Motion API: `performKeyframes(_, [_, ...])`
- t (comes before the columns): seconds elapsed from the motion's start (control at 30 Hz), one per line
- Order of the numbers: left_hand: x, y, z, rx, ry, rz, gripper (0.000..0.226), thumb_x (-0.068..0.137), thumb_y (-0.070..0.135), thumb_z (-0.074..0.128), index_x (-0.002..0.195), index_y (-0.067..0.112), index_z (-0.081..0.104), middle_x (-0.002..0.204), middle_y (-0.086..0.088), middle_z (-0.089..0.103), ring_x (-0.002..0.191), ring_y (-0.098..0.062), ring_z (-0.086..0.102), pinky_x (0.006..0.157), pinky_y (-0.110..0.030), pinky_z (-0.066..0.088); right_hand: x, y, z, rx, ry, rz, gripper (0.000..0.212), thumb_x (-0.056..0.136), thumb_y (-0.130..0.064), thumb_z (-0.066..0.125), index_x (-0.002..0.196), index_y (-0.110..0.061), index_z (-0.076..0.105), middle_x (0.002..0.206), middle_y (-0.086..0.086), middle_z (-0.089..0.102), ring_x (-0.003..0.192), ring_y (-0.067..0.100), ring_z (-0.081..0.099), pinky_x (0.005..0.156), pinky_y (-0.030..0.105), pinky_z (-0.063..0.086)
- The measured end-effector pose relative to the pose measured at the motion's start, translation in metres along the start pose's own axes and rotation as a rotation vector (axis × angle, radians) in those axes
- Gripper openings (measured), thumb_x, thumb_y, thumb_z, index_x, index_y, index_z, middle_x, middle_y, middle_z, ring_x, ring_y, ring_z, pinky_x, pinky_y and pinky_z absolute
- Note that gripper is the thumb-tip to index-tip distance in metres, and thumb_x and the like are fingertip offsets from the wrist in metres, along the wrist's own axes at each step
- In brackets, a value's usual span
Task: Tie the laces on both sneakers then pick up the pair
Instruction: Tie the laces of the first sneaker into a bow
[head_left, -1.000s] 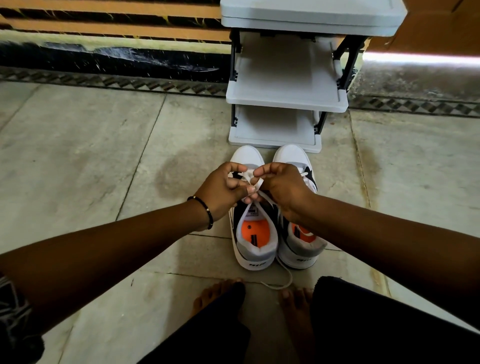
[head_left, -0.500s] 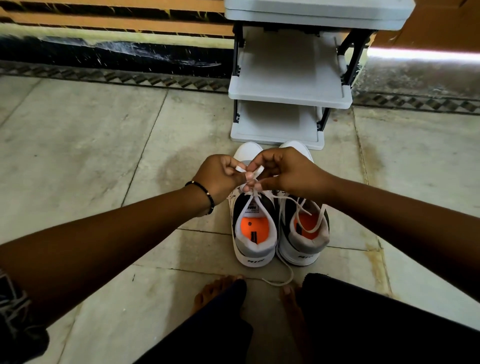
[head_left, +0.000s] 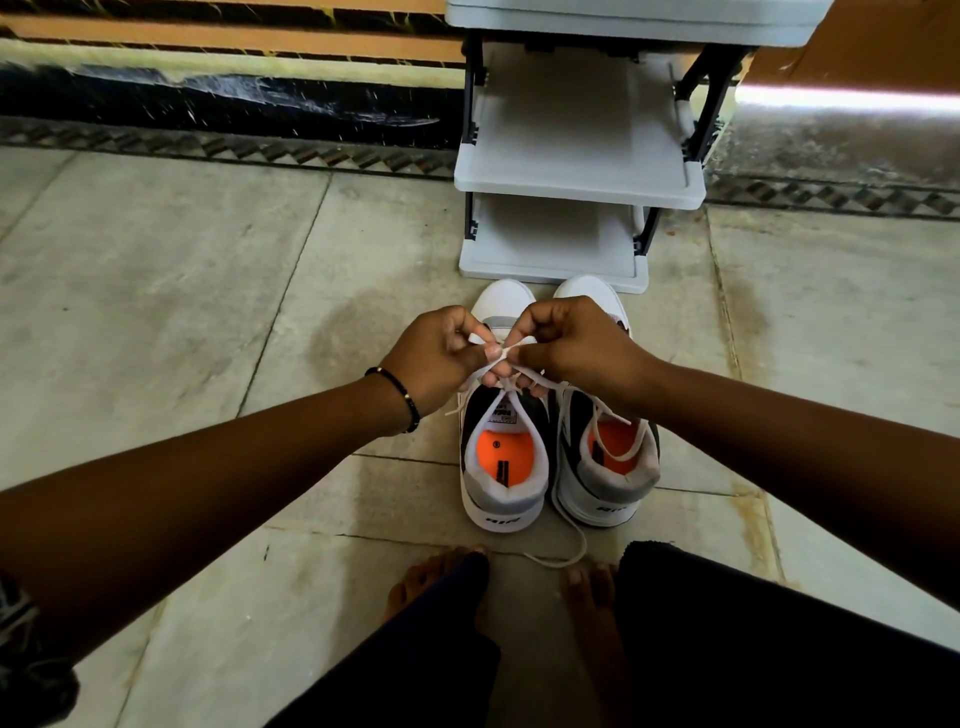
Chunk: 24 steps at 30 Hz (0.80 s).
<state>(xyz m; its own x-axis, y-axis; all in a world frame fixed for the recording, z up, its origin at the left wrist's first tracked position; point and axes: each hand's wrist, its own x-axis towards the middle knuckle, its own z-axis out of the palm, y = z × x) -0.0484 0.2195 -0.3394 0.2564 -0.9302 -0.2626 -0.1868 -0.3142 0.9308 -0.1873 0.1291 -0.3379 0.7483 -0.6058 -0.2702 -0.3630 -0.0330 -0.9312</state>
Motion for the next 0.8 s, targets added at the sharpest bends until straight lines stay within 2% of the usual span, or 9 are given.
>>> performKeyframes(0.1, [0.000,0.000,-0.002,0.016,0.006,0.032,0.019,0.086,0.004,0.057,0.075,0.017,0.051,0.047,0.009,0.065,0.044,0.003,0.062,0.042,-0.007,0.043,-0.002,0.001,-0.001,-0.059,-0.092,-0.032,0.016,0.086,-0.006,0.059,0.097,-0.008,0.070,0.080,0.010,0.073,0.068,0.018,0.066,0.065,0.036,0.055])
performKeyframes(0.2, [-0.002,0.000,0.001,-0.002,-0.002,0.047,0.011,0.086,0.002,0.057,0.083,0.011,0.052,0.058,0.004,0.066,0.046,0.003,0.062,0.045,-0.005,0.042,-0.002,0.002,0.000,-0.093,-0.037,-0.083,0.015,0.087,-0.007,0.059,0.094,-0.010,0.073,0.075,0.003,0.072,0.061,0.008,0.063,0.060,0.024,0.053])
performKeyframes(0.27, [-0.004,-0.001,0.002,-0.018,-0.020,0.051,0.012,0.085,0.000,0.058,0.093,0.007,0.051,0.067,-0.003,0.067,0.049,0.003,0.063,0.048,-0.005,0.043,-0.001,0.003,0.001,-0.086,0.030,-0.087,0.014,0.084,-0.005,0.062,0.084,-0.014,0.073,0.072,0.004,0.071,0.064,0.012,0.064,0.062,0.024,0.053])
performKeyframes(0.3, [-0.004,-0.002,0.002,-0.020,-0.035,0.060,0.017,0.084,-0.001,0.059,0.094,0.009,0.050,0.071,-0.003,0.067,0.052,0.003,0.064,0.051,-0.005,0.044,0.000,0.004,0.001,-0.067,0.046,-0.078,0.015,0.083,-0.004,0.064,0.079,-0.016,0.072,0.068,0.002,0.070,0.064,0.012,0.064,0.063,0.024,0.053])
performKeyframes(0.4, [-0.004,-0.005,0.000,-0.026,-0.067,0.057,0.027,0.080,-0.001,0.063,0.090,0.021,0.050,0.070,0.004,0.070,0.059,0.004,0.066,0.057,-0.005,0.045,0.001,0.004,0.001,-0.030,0.055,-0.061,0.016,0.080,-0.002,0.066,0.073,-0.016,0.071,0.054,-0.011,0.067,0.051,-0.001,0.058,0.054,0.012,0.047])
performKeyframes(0.53, [-0.002,-0.003,-0.003,-0.039,-0.113,0.003,0.015,0.088,-0.001,0.053,0.094,0.013,0.051,0.068,0.005,0.068,0.058,0.007,0.065,0.051,-0.003,0.044,0.002,0.000,-0.002,-0.220,0.089,-0.150,0.008,0.079,-0.005,0.068,0.082,-0.010,0.074,0.066,-0.013,0.064,0.057,-0.009,0.058,0.062,0.007,0.044])
performKeyframes(0.63, [0.002,0.003,-0.006,-0.039,-0.143,-0.099,0.012,0.089,0.003,0.052,0.099,0.010,0.051,0.073,0.001,0.065,0.056,0.007,0.064,0.051,-0.010,0.046,0.002,-0.004,-0.006,-0.544,0.063,-0.359,0.012,0.080,-0.005,0.066,0.086,-0.010,0.074,0.075,-0.006,0.068,0.062,-0.003,0.057,0.063,0.008,0.041])
performKeyframes(0.73, [0.006,0.001,-0.006,-0.033,-0.134,-0.169,0.008,0.088,0.015,0.056,0.089,0.023,0.053,0.080,0.003,0.063,0.072,-0.004,0.060,0.063,-0.022,0.045,0.001,-0.003,-0.009,-0.813,-0.001,-0.543,0.015,0.079,-0.007,0.061,0.086,-0.007,0.074,0.077,0.009,0.072,0.071,0.022,0.065,0.065,0.029,0.050])
performKeyframes(0.8, [0.006,-0.002,-0.005,-0.066,-0.127,-0.171,0.014,0.086,0.015,0.060,0.092,0.024,0.051,0.080,0.004,0.063,0.075,-0.007,0.058,0.066,-0.023,0.046,0.000,-0.006,-0.009,-0.880,-0.021,-0.590,0.016,0.078,-0.010,0.060,0.086,-0.008,0.074,0.076,0.011,0.071,0.073,0.029,0.066,0.065,0.033,0.052])
